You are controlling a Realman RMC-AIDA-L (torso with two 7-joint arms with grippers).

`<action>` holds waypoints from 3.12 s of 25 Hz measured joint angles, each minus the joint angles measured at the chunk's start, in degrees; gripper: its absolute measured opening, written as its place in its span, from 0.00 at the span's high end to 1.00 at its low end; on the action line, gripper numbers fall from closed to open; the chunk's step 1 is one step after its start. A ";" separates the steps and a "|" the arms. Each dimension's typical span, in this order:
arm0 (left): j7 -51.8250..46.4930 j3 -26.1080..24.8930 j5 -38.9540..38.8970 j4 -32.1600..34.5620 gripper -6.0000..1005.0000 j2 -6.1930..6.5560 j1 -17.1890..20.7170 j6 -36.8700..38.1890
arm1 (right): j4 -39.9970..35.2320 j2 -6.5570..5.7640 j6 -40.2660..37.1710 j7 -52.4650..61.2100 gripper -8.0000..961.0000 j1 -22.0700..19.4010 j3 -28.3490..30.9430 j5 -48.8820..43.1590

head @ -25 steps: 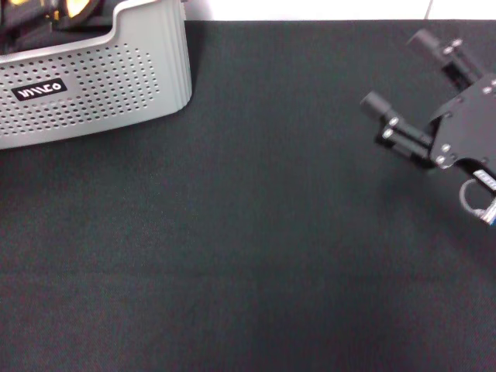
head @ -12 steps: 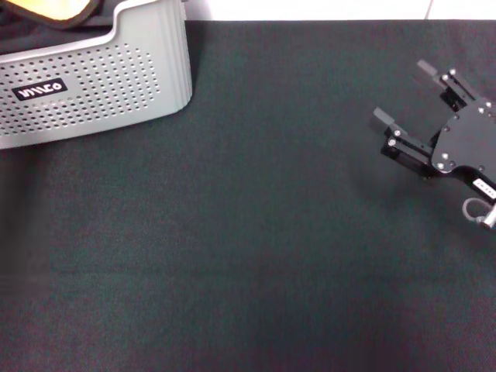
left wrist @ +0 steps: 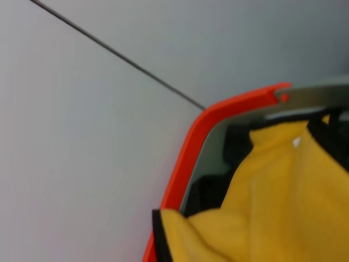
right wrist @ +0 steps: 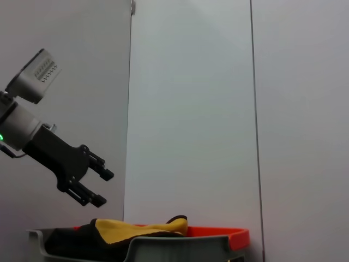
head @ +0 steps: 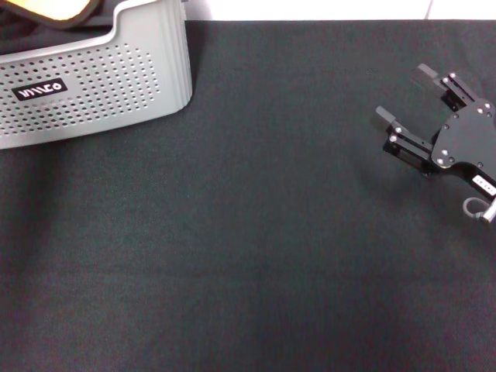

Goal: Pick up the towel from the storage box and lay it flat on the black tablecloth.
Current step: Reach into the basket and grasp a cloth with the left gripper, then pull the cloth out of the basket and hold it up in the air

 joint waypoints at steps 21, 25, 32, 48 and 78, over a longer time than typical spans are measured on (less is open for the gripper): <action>4.39 1.53 2.93 -11.65 0.29 0.28 0.87 -7.31 | 0.06 0.14 0.83 2.75 0.13 -0.21 0.06 0.05; 4.53 2.03 2.92 -14.35 0.30 0.20 -0.33 -9.76 | 0.11 0.14 0.80 2.95 0.13 -0.67 0.06 0.04; 4.16 4.13 2.81 -12.65 0.40 0.09 -0.79 -8.75 | 0.17 0.14 0.70 2.95 0.13 -1.61 0.57 0.18; 1.01 4.32 2.74 -4.79 0.93 -0.02 -0.15 -2.01 | 0.18 0.14 -0.40 2.95 0.13 -1.84 0.68 0.22; -17.91 1.56 -35.93 5.52 0.98 0.14 -4.13 2.82 | -23.51 0.49 16.49 -47.07 0.26 1.17 -12.66 14.24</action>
